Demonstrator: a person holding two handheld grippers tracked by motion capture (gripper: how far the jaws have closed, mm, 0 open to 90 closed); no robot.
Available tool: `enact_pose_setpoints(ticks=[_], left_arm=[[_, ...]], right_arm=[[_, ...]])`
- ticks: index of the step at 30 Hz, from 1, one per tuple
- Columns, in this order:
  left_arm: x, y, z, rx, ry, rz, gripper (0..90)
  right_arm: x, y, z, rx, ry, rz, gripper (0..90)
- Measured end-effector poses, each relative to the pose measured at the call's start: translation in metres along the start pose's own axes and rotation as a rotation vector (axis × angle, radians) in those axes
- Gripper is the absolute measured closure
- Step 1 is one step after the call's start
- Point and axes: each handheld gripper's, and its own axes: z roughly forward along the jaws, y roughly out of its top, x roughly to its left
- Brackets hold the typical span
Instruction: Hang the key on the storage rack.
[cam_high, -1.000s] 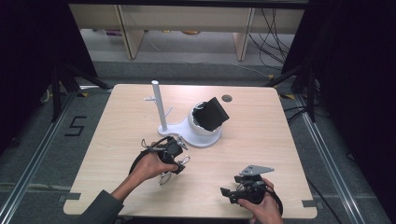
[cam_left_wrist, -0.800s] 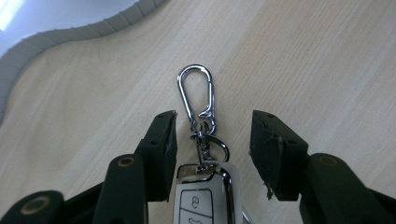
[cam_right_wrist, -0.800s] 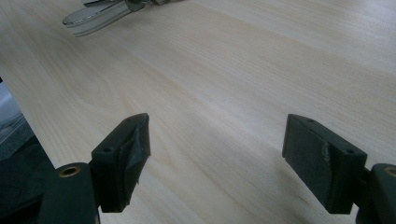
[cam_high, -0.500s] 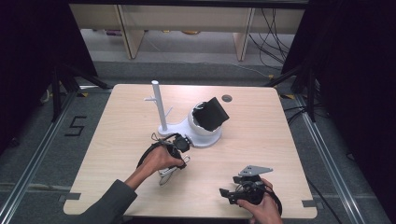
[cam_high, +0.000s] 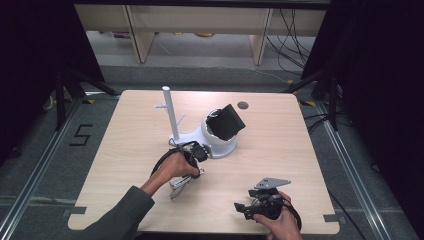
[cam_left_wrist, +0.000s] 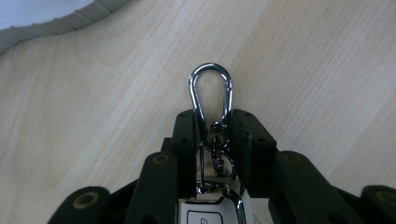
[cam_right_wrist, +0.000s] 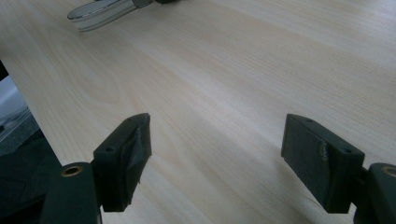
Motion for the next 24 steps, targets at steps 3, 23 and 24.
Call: enact_pose_setpoints(ticks=[3, 23, 24], left_arm=[[-0.003, 0.003, 0.000, 0.032, 0.007, 0.017, 72.0], [-0.014, 0.009, 0.000, 0.090, 0.057, 0.125, 75.2], [-0.014, 0.008, 0.000, 0.087, 0.057, 0.126, 75.2]], right_arm=[[0.000, 0.000, 0.000, -0.008, 0.000, -0.013, 25.1], [0.000, 0.000, 0.002, -0.003, 0.020, 0.007, 25.4], [0.000, 0.000, 0.002, -0.004, 0.020, 0.008, 25.4]])
